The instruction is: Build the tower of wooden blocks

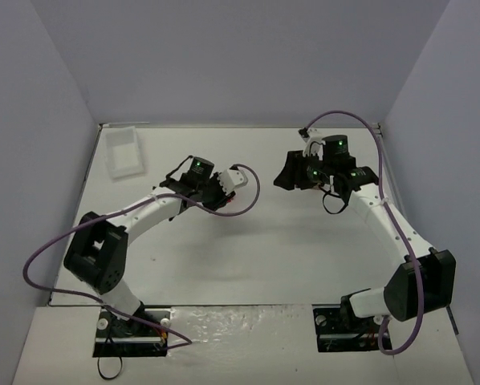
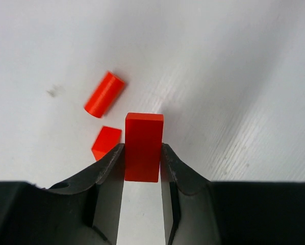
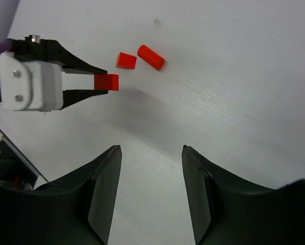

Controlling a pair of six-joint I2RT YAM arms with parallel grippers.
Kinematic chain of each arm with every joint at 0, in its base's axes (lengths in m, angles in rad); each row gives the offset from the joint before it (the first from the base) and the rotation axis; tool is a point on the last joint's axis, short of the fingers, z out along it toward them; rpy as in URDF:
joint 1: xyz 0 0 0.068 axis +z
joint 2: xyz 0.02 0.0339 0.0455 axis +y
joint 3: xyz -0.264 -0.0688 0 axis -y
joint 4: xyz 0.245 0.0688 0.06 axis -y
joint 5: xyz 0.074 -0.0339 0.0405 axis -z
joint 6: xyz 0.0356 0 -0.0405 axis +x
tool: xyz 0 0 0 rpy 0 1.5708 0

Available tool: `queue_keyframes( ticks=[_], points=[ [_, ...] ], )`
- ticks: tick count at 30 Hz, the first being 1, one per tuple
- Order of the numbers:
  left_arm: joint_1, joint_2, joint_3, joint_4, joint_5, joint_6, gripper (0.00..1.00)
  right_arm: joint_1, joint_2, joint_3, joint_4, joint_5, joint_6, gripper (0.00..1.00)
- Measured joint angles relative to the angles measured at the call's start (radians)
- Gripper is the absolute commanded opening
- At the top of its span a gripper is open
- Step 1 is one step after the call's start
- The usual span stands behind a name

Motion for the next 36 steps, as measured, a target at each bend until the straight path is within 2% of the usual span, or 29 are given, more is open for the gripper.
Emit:
queue_keyframes(
  ticks=[3, 7, 16, 25, 32, 36],
  points=[
    [-0.001, -0.082, -0.036, 0.115, 0.022, -0.055, 0.0, 0.002, 0.059, 0.063, 0.004, -0.073, 0.061, 0.5],
    [-0.014, -0.108, -0.038, 0.209, 0.048, -0.109, 0.0, 0.022, 0.123, 0.139, 0.004, -0.131, 0.12, 0.5],
    [-0.06, -0.112, -0.038, 0.28, 0.082, -0.17, 0.0, 0.103, 0.202, 0.209, 0.008, -0.151, 0.185, 0.48],
    [-0.071, -0.136, -0.038, 0.301, 0.095, -0.179, 0.0, 0.111, 0.246, 0.212, 0.008, -0.115, 0.225, 0.48],
    [-0.082, -0.14, -0.038, 0.317, 0.101, -0.182, 0.0, 0.133, 0.266, 0.212, 0.008, -0.107, 0.237, 0.4],
    [-0.087, -0.14, -0.038, 0.329, 0.102, -0.185, 0.0, 0.141, 0.269, 0.212, 0.008, -0.107, 0.243, 0.32]
  ],
)
